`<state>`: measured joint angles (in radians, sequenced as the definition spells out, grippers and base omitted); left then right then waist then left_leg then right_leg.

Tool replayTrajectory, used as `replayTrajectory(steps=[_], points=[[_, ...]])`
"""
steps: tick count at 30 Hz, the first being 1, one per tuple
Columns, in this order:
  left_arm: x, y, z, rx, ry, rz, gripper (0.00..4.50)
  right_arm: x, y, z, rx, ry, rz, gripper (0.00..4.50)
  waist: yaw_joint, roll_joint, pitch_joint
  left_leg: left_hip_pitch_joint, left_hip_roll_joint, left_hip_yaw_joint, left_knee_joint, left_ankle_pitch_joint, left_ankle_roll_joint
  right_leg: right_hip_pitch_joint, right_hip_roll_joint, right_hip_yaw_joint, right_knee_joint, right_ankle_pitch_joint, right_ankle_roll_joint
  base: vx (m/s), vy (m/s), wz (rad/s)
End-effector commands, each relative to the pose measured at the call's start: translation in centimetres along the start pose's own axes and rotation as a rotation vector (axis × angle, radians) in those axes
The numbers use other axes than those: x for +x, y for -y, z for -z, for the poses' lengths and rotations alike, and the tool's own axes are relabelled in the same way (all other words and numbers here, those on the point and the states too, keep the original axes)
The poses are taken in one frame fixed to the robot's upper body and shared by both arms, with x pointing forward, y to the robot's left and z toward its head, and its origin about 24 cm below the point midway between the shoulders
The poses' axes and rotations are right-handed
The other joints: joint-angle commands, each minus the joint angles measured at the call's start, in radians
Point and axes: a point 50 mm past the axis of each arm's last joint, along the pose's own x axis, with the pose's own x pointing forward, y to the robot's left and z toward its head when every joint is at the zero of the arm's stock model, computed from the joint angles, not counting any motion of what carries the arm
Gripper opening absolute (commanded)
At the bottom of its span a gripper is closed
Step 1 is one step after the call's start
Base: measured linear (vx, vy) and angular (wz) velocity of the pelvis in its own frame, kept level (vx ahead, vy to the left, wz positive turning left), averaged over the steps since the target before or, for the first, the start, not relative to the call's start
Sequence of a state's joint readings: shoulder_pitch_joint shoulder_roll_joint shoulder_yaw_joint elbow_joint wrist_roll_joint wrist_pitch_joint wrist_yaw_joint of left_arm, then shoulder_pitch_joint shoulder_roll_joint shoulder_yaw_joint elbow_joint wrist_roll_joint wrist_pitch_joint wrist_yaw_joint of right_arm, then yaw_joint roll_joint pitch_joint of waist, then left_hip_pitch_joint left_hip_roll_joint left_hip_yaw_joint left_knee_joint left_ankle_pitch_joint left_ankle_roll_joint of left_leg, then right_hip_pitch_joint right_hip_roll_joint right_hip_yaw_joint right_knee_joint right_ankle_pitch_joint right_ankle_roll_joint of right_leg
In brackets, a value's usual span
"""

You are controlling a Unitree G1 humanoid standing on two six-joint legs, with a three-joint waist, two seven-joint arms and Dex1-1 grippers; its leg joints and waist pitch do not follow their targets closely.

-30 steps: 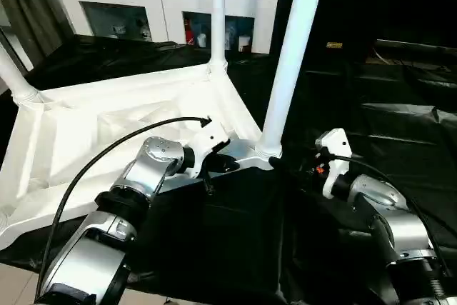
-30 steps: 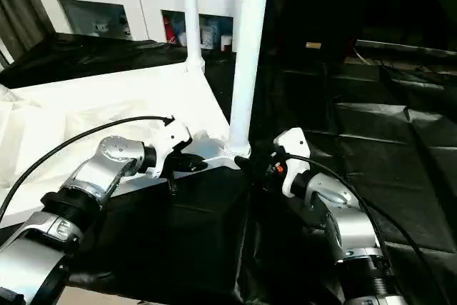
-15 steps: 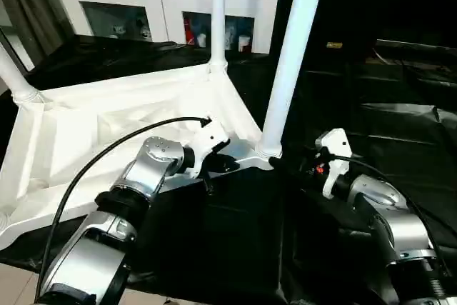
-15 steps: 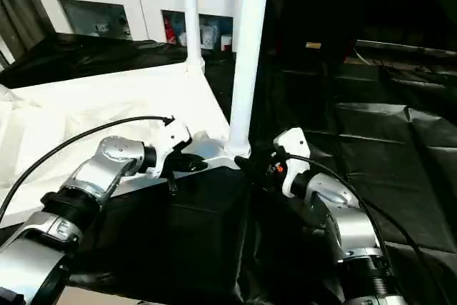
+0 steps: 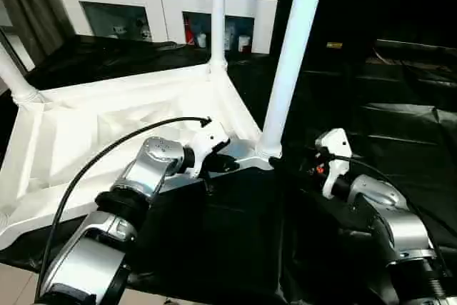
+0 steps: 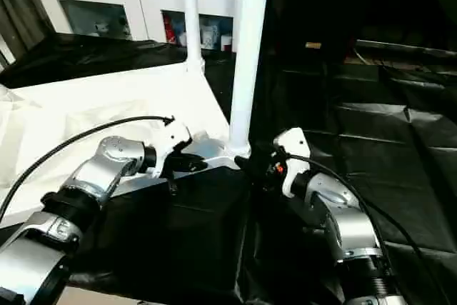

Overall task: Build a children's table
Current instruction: Rotate leg to tighten

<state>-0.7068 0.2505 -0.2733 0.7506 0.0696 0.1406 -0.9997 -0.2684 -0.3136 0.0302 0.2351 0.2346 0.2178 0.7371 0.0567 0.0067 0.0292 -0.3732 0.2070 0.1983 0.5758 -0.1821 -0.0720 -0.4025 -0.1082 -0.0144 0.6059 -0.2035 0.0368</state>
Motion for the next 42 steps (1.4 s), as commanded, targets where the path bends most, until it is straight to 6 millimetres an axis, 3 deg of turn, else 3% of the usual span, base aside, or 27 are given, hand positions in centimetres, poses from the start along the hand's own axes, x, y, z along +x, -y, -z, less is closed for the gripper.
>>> replayTrajectory(steps=[1, 42], points=[[-0.09, 0.35, 1.43, -0.035, -0.032, 0.008, 0.00, -0.15, 0.17, -0.44, -0.003, 0.012, 0.009, 3.44, 0.006, -0.011, -0.050, 0.008, 0.009, -0.004, -0.061, -0.181, 0.054, 0.047, -0.013, 0.009, -0.065, -0.035, -0.243, 0.000, 0.000, 0.00], [-0.09, 0.35, 1.43, -0.035, -0.032, 0.008, 0.00, -0.15, 0.17, -0.44, -0.003, 0.012, 0.009, 3.44, 0.006, -0.012, -0.051, 0.009, 0.008, -0.003, -0.058, -0.172, 0.061, 0.048, -0.012, 0.009, -0.063, -0.019, -0.251, 0.000, 0.000, 0.00]])
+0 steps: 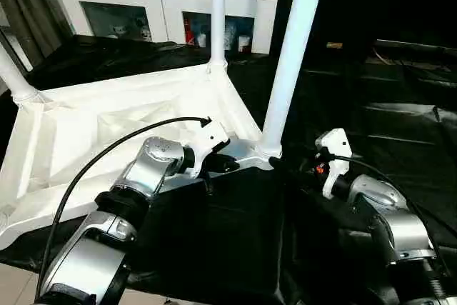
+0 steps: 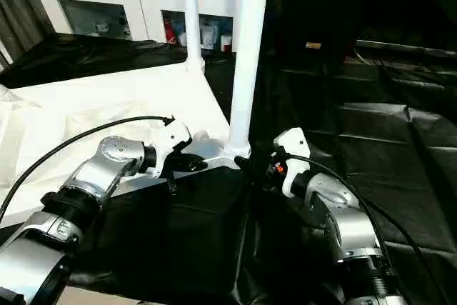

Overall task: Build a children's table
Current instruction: Rotate leg to tighten

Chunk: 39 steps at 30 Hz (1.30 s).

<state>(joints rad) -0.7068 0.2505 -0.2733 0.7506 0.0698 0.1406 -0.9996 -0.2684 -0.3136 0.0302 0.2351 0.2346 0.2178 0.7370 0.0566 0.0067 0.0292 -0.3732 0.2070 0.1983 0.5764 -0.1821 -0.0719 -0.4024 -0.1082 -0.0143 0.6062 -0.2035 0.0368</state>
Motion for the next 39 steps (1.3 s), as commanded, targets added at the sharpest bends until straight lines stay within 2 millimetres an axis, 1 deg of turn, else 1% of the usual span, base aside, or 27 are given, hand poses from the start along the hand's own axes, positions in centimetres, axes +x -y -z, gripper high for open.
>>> replayTrajectory(steps=[1, 39], points=[[-0.09, 0.35, 1.43, -0.035, -0.032, 0.008, 0.00, -0.15, 0.17, -0.44, -0.003, 0.012, 0.009, 3.44, 0.006, -0.012, -0.051, 0.009, 0.008, -0.003, -0.059, -0.172, 0.061, 0.048, -0.012, 0.009, -0.063, -0.019, -0.251, 0.000, 0.000, 0.00], [-0.09, 0.35, 1.43, -0.035, -0.032, 0.008, 0.00, -0.15, 0.17, -0.44, -0.003, 0.012, 0.009, 3.44, 0.006, -0.013, -0.051, 0.008, 0.008, -0.004, -0.058, -0.169, 0.062, 0.049, -0.012, 0.009, -0.063, -0.019, -0.251, 0.000, 0.000, 0.00]])
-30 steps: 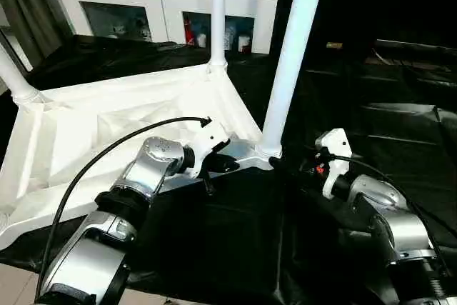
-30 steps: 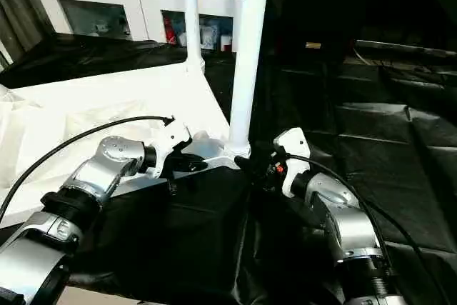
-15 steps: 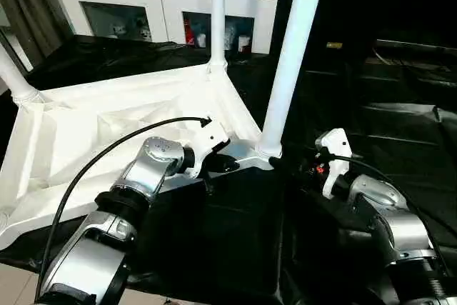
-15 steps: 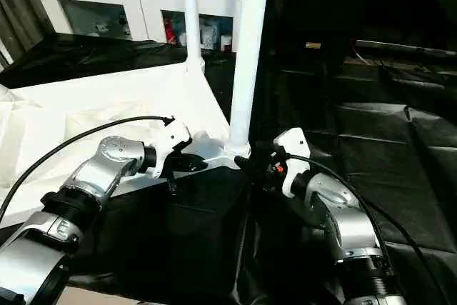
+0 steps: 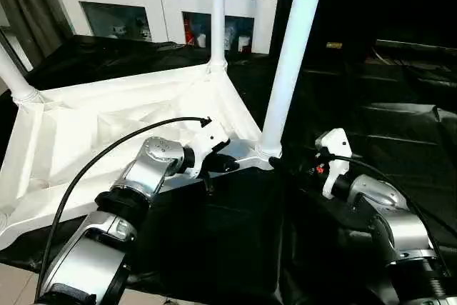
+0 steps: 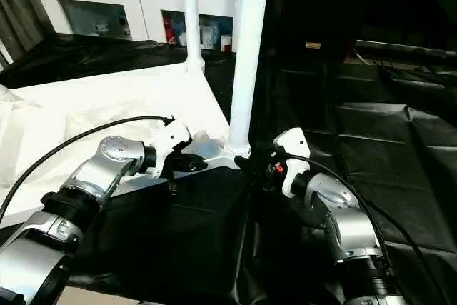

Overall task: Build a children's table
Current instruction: Rotate leg to tighten

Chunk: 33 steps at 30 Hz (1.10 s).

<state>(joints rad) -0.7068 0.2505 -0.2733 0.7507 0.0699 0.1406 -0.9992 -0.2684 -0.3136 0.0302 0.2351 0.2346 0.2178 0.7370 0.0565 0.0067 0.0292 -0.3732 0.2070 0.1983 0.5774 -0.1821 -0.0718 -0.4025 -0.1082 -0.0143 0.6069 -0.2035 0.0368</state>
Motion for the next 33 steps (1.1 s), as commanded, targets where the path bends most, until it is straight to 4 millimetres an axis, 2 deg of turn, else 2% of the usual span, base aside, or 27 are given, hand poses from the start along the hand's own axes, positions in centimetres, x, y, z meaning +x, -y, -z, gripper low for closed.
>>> replayTrajectory(steps=[1, 33], points=[[-0.09, 0.35, 1.43, -0.035, -0.032, 0.008, 0.00, -0.15, 0.17, -0.44, -0.003, 0.012, 0.009, 3.44, 0.006, -0.013, -0.051, 0.008, 0.008, -0.004, -0.059, -0.169, 0.062, 0.049, -0.012, 0.009, -0.063, -0.019, -0.251, 0.000, 0.000, 0.00], [-0.09, 0.35, 1.43, -0.035, -0.032, 0.008, 0.00, -0.15, 0.17, -0.44, -0.003, 0.012, 0.009, 3.44, 0.006, -0.012, -0.051, 0.008, 0.008, -0.004, -0.059, -0.169, 0.063, 0.048, -0.012, 0.009, -0.063, -0.019, -0.251, 0.000, 0.000, 0.00]])
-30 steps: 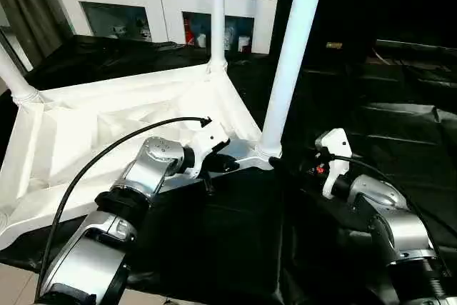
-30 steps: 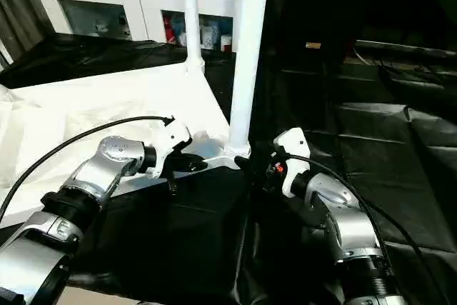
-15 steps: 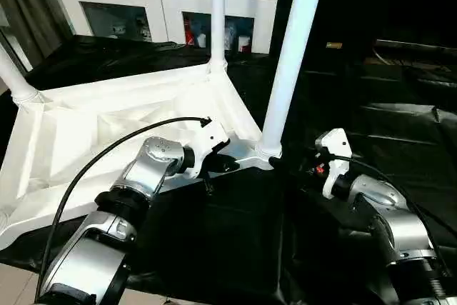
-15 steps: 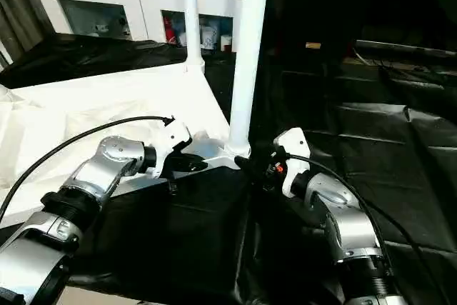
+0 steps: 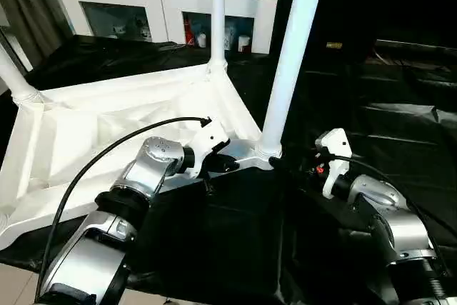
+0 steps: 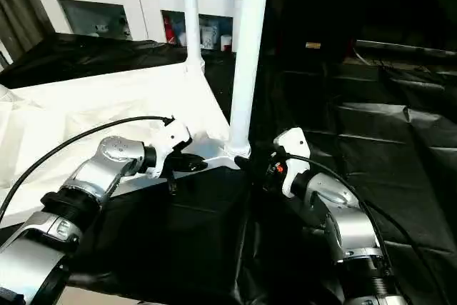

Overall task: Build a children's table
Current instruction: Rotate leg to tighten

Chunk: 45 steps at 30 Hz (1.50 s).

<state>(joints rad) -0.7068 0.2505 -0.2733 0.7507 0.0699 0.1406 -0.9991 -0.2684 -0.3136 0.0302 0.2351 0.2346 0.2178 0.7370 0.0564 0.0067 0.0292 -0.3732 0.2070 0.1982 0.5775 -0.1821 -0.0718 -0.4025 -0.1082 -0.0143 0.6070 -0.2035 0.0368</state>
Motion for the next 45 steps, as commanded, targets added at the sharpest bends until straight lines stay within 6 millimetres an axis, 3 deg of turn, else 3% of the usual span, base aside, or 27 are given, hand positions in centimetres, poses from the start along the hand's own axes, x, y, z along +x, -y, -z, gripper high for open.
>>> replayTrajectory(steps=[1, 45], points=[[-0.09, 0.35, 1.43, -0.035, -0.032, 0.008, 0.00, -0.15, 0.17, -0.44, -0.003, 0.012, 0.009, 3.44, 0.006, -0.012, -0.051, 0.009, 0.008, -0.004, -0.059, -0.170, 0.063, 0.048, -0.012, 0.009, -0.063, -0.021, -0.251, 0.000, 0.000, 0.00], [-0.09, 0.35, 1.43, -0.035, -0.032, 0.008, 0.00, -0.15, 0.17, -0.44, -0.003, 0.012, 0.009, 3.44, 0.007, -0.012, -0.052, 0.009, 0.008, -0.004, -0.058, -0.163, 0.066, 0.048, -0.012, 0.009, -0.062, -0.014, -0.253, 0.000, 0.000, 0.00]])
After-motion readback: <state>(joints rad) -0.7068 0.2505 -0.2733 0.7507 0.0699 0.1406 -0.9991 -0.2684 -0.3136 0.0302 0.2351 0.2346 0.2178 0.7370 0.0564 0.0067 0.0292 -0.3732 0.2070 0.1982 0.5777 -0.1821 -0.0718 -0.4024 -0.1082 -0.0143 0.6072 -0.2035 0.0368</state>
